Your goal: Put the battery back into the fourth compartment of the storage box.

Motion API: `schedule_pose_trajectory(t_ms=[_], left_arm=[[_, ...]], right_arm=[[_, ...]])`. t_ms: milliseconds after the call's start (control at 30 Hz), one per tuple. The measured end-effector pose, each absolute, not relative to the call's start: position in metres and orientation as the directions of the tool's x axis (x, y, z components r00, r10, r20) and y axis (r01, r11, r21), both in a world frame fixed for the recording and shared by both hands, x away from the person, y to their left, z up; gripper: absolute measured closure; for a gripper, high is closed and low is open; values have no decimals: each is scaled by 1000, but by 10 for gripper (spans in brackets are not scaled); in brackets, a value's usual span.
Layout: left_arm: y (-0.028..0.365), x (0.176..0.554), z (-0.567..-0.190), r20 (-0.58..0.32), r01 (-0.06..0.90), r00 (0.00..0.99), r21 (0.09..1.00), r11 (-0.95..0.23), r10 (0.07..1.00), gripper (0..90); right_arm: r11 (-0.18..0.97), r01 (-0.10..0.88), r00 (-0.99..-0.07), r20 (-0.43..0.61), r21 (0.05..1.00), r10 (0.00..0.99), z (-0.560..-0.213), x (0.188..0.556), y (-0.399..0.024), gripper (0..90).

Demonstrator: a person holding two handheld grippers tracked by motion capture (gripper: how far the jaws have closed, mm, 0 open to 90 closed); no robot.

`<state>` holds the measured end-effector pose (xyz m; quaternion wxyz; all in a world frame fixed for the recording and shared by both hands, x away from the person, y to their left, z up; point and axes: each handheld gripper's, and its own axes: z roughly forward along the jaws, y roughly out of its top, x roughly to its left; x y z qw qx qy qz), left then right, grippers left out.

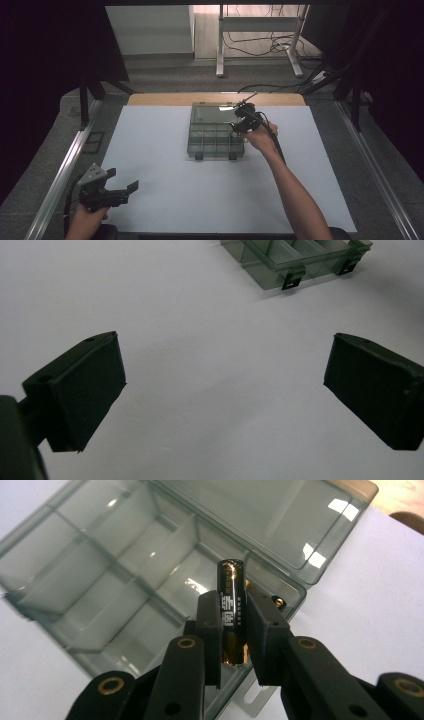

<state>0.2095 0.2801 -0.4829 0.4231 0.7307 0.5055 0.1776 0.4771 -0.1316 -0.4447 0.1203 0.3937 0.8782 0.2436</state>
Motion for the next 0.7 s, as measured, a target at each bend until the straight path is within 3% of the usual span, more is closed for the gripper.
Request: schedule_pose_trajectory(t_ms=[333, 633, 700], left_arm=[[281, 210, -483, -171, 589, 427, 798, -129, 888, 37], [280, 210, -483, -169, 589, 429, 797, -133, 887, 38], [280, 210, -483, -167, 588, 429, 798, -134, 888, 38]], right_arm=[[538, 676, -617, -13, 503, 787, -465, 494, -131, 746], [529, 661, -627, 4, 532, 779, -460, 491, -131, 571], [542, 645, -649, 11, 539, 760, -457, 488, -131, 497]])
